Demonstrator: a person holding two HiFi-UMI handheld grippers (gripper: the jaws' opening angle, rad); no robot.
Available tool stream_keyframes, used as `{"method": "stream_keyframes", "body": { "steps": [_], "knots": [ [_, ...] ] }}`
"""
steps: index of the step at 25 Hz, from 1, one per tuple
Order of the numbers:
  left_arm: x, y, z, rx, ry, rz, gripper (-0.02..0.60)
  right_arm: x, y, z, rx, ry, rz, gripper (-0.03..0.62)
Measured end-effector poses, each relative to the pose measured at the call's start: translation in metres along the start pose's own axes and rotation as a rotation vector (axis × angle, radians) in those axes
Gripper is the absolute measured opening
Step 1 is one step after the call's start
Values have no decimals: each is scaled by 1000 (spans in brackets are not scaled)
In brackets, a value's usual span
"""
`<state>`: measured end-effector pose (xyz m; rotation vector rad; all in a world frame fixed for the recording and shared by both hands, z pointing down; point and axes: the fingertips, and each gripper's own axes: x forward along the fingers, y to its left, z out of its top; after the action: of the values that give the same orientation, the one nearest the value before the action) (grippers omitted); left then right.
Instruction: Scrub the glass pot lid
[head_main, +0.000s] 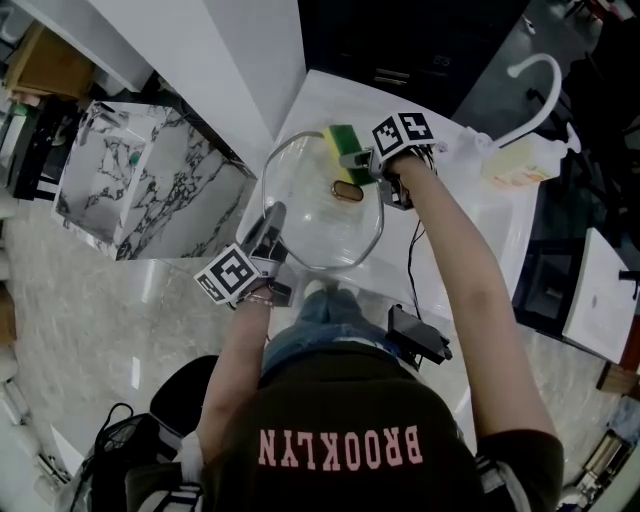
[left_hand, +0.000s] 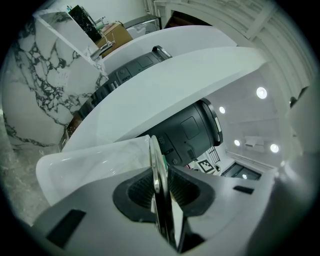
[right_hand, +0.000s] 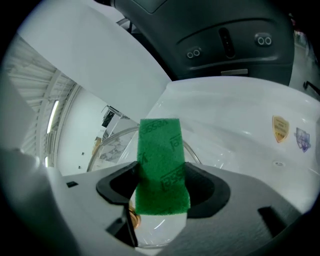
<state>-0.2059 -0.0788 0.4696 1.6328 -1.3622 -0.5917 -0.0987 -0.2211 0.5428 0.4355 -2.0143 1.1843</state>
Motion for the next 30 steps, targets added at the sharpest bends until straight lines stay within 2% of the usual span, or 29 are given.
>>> {"method": "stream_keyframes", "body": {
  "steps": [16, 20, 24, 27, 30],
  "knots": [
    [2, -1, 3, 12, 21, -16, 66, -16, -54, -78, 180, -12, -12, 275],
    [7, -11, 5, 44, 47, -32, 64, -21, -72, -106, 189, 14, -75, 275],
    [12, -22, 7, 66, 80, -44, 63, -27, -90, -133, 135, 52, -172, 275],
    [18, -39, 7, 23, 92, -62, 47, -41, -95, -133, 131, 0, -175, 275],
    [27, -62, 3, 15, 127, -94, 31, -62, -88, -124, 175, -113, -118, 275]
  ]
}}
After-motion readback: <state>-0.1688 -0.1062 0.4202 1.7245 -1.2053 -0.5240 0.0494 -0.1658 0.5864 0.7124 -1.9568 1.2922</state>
